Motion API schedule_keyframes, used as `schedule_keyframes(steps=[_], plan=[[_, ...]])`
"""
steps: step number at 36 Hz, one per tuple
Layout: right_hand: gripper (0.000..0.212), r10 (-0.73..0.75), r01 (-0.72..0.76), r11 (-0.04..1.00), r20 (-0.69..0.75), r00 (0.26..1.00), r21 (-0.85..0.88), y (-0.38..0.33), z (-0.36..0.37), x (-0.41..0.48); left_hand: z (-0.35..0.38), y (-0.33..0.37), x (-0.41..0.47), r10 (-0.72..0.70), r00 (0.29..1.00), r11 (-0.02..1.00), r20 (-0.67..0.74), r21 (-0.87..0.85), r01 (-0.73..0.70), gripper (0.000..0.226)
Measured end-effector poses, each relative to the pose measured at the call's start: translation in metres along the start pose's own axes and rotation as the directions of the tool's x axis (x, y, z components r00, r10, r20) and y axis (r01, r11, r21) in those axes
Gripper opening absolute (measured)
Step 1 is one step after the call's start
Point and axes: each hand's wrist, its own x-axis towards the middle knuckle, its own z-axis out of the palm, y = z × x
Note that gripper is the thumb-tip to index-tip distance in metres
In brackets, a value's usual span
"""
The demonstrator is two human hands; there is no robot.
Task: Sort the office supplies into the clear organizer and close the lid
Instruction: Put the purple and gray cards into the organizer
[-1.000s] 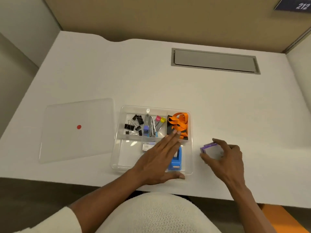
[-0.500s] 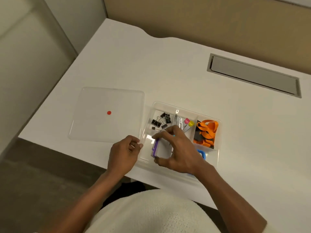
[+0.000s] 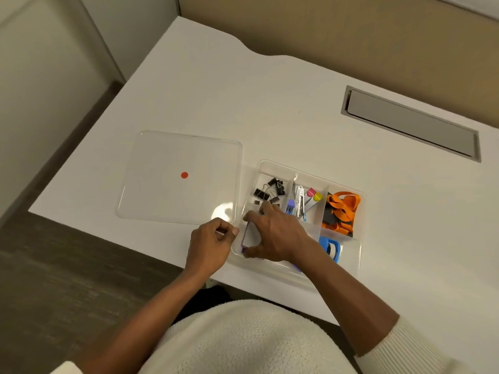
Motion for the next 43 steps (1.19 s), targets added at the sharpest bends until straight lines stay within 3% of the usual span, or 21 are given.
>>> schedule_keyframes(steps=[5,11,13,23,28,34,39,43], plan=[[0.084,0.026,-0.024,0.999,0.049,0.998,-0.039,-0.006,-0.001,0.004,-0.001,0.001,0.001,-0.009,1.0,1.0,0.015,-0.003,0.009,0.013],[0.059,0.024,-0.029,0.995,-0.055,0.998,-0.092,-0.01,0.011,-0.003,-0.005,0.004,0.0,-0.029,0.999,1.0,0.024,0.005,0.029,0.02],[0.049,0.017,-0.024,0.997,-0.095,0.995,-0.075,-0.01,0.015,-0.007,-0.006,0.005,0.0,-0.031,0.999,0.999,0.026,0.008,0.031,0.022],[0.04,0.056,-0.049,0.998,-0.2,0.978,0.04,-0.012,0.03,-0.022,-0.02,0.005,0.005,-0.059,0.997,0.998,0.055,0.022,0.058,0.027],[0.036,0.138,-0.072,0.978,-0.343,0.929,0.197,-0.007,0.03,-0.033,-0.046,0.004,0.021,-0.053,0.996,0.992,-0.066,0.113,0.06,0.041],[0.019,0.204,-0.011,0.922,-0.464,0.862,0.386,-0.012,0.02,-0.029,-0.095,-0.009,0.052,-0.062,0.953,0.979,-0.298,0.167,0.116,0.037],[0.018,0.286,0.036,0.795,-0.427,0.858,0.605,-0.034,-0.005,-0.005,-0.13,-0.018,0.076,-0.087,0.898,0.957,-0.431,0.213,0.195,0.036],[0.042,0.34,-0.063,0.737,-0.289,0.895,0.673,-0.055,-0.025,0.027,-0.152,-0.02,0.092,-0.074,0.88,0.928,-0.47,0.291,0.234,0.04]])
